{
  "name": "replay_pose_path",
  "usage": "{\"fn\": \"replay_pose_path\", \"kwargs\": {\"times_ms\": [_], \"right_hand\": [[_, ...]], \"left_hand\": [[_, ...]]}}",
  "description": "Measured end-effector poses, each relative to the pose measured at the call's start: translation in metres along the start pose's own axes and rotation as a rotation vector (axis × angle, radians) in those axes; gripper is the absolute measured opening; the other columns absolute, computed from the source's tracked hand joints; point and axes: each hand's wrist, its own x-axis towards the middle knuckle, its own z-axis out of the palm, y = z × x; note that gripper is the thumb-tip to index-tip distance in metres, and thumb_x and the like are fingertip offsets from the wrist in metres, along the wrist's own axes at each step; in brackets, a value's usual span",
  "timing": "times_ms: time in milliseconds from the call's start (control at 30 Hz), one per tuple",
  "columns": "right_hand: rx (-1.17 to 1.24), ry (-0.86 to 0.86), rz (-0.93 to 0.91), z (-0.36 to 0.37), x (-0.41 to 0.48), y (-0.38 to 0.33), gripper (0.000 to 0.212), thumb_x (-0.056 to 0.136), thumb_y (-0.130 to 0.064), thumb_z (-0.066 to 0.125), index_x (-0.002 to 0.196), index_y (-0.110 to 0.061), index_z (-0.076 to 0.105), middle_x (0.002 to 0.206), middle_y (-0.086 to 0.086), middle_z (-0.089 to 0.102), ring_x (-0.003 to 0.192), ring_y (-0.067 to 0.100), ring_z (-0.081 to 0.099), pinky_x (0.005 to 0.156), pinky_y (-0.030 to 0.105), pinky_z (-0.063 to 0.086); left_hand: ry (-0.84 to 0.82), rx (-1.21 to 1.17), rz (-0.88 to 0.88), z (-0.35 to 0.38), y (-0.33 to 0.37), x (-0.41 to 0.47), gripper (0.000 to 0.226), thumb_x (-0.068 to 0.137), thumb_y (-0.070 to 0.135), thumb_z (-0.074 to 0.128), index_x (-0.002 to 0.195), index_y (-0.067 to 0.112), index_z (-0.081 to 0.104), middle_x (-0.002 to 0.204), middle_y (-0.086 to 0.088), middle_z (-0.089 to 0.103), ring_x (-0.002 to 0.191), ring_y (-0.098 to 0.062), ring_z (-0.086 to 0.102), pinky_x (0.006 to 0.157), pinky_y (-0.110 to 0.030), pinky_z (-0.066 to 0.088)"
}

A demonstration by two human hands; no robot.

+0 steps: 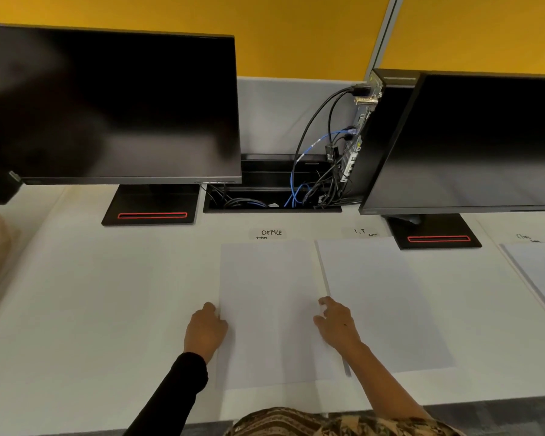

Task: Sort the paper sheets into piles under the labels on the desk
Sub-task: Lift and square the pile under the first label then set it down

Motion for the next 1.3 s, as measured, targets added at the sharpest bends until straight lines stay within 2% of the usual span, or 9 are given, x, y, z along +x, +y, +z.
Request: {"fn": "replay_pose_path", "kwargs": {"times_ms": [67,133,233,333,433,500,700,1300], "right_hand": [[-0.047,-0.074,-0.040,0.004,-0.012,0.005,0.057,0.094,-0.017,0.050,0.145,-0.016,0.026,0.141,0.012,0.041,0.127,0.023,0.045,0.098,0.026,0.041],[-0.099,-0.131,-0.066,0.009,-0.022,0.012,0.065,0.094,-0.021,0.050,0.148,-0.021,0.015,0.147,0.009,0.032,0.134,0.023,0.035,0.107,0.029,0.033],[-0.171,-0.185,-0.076,0.011,-0.031,0.020,0.074,0.091,-0.023,0.054,0.149,-0.025,0.008,0.146,0.007,0.029,0.135,0.023,0.030,0.112,0.033,0.029],[-0.207,-0.213,-0.065,0.010,-0.039,0.021,0.084,0.081,-0.018,0.064,0.147,-0.027,0.013,0.138,0.007,0.033,0.128,0.024,0.034,0.105,0.033,0.039],[-0.300,-0.234,-0.075,0.012,-0.047,0.019,0.095,0.074,-0.009,0.072,0.145,-0.028,0.012,0.138,0.007,0.027,0.127,0.023,0.031,0.099,0.029,0.042],[-0.337,-0.224,-0.080,0.015,-0.050,0.018,0.098,0.071,-0.003,0.071,0.145,-0.029,0.012,0.139,0.007,0.023,0.127,0.023,0.029,0.099,0.028,0.045],[-0.369,-0.151,-0.096,0.025,-0.056,0.017,0.094,0.072,0.003,0.067,0.144,-0.029,0.015,0.141,0.008,0.018,0.128,0.024,0.027,0.100,0.027,0.045],[-0.477,-0.128,-0.083,0.032,-0.057,0.015,0.085,0.073,-0.003,0.068,0.141,-0.022,0.020,0.140,0.011,0.018,0.127,0.026,0.029,0.103,0.029,0.043]], "left_hand": [[-0.043,0.075,0.030,0.004,-0.002,-0.012,0.043,0.088,0.019,0.054,0.127,0.007,0.042,0.111,-0.013,0.057,0.099,-0.027,0.058,0.078,-0.029,0.045],[-0.091,0.129,0.059,0.009,-0.003,-0.027,0.067,0.087,0.027,0.059,0.143,0.008,0.025,0.129,-0.013,0.046,0.117,-0.027,0.051,0.090,-0.027,0.042],[-0.169,0.238,0.096,0.014,-0.004,-0.044,0.096,0.081,0.037,0.068,0.150,0.014,0.006,0.141,-0.013,0.033,0.130,-0.027,0.038,0.102,-0.029,0.037],[-0.251,0.354,0.096,0.017,-0.002,-0.053,0.110,0.074,0.036,0.074,0.150,0.017,-0.003,0.147,-0.013,0.021,0.135,-0.029,0.027,0.106,-0.030,0.034],[-0.273,0.444,0.099,0.020,0.001,-0.058,0.112,0.073,0.026,0.076,0.150,0.020,-0.005,0.149,-0.014,0.015,0.135,-0.031,0.023,0.106,-0.030,0.035],[-0.265,0.486,0.101,0.022,0.002,-0.060,0.110,0.074,0.018,0.074,0.150,0.020,-0.005,0.148,-0.015,0.014,0.134,-0.031,0.023,0.101,-0.027,0.039],[-0.187,0.560,0.137,0.029,0.002,-0.062,0.089,0.079,0.003,0.060,0.148,0.021,0.008,0.141,-0.015,0.018,0.125,-0.029,0.029,0.086,-0.023,0.047],[-0.184,0.603,0.149,0.033,0.002,-0.063,0.083,0.080,0.001,0.056,0.147,0.022,0.012,0.138,-0.018,0.020,0.120,-0.031,0.032,0.087,-0.024,0.050]]}}
